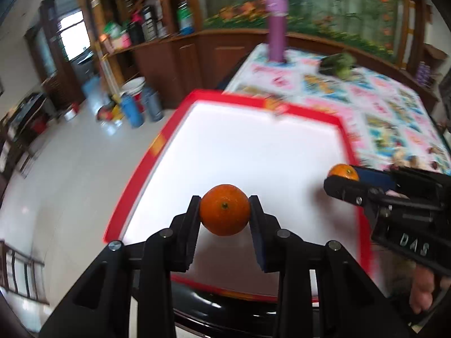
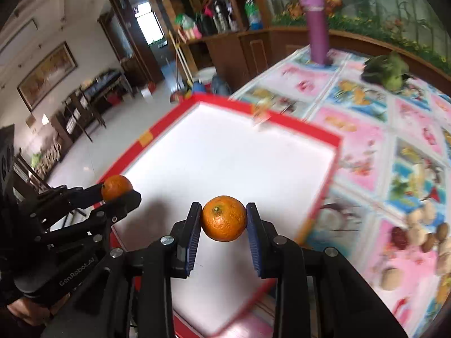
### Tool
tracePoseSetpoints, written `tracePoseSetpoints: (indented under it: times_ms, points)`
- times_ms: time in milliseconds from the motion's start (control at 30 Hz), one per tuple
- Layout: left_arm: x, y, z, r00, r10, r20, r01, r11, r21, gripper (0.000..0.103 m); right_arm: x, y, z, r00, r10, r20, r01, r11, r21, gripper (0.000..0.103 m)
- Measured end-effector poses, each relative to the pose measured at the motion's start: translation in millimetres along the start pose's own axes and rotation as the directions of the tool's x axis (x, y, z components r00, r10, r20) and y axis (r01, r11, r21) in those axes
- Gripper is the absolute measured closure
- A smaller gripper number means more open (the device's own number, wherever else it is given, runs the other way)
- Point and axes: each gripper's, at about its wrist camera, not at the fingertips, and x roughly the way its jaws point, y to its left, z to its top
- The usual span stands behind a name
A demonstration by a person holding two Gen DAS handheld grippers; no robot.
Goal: Organize fruits
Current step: 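Carry both oranges over the tray and open both tools to drop them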
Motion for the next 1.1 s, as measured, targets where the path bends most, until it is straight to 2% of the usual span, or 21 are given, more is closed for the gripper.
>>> tracePoseSetpoints:
  times_ms: [167,367,467,533,667,867,1100]
  points:
    - [17.6,6.2,-7.8,0.999,0.05,-0.019,-0.051,0.998,-0.032,0.068,24.6,7.1,-4.9,0.997,-0.062,-0.052,0.062,0.998,0.005,0.072]
    - [21.5,4.0,-13.4,0.992,0.123,-0.039,-0.125,0.992,-0.035,0.067,24.2,13.3,-7.7,0.992,-0.105,-0.074,0.104,0.994,-0.018,0.068]
    - [8.5,3.3,-12.8,0.985,0.172,0.01,-0.172,0.984,-0.038,0.05,3.8,17.6,-10.1,0.993,-0.117,-0.018,0.116,0.993,-0.036,0.066]
    - [-4.8,1.1,-9.3,0.975,0.212,0.062,-0.209,0.977,-0.042,0.023,-11.6,17.6,-11.2,0.993,-0.118,0.026,0.119,0.992,-0.041,0.055]
    - [-35.1,-7.9,-2.4,0.957,0.243,0.161,-0.238,0.97,-0.048,0.017,-47.2,11.0,-15.1,0.981,-0.144,0.129,0.15,0.988,-0.036,0.053]
    - [-63.3,-35.1,7.4,0.956,0.194,0.221,-0.197,0.98,-0.006,0.013,-91.0,-10.2,-19.2,0.961,-0.188,0.204,0.192,0.981,0.004,0.053]
    - [-79.8,-75.1,17.5,0.957,0.139,0.255,-0.159,0.986,0.058,0.012,-131.3,-45.1,-28.0,0.937,-0.239,0.256,0.226,0.971,0.079,0.052]
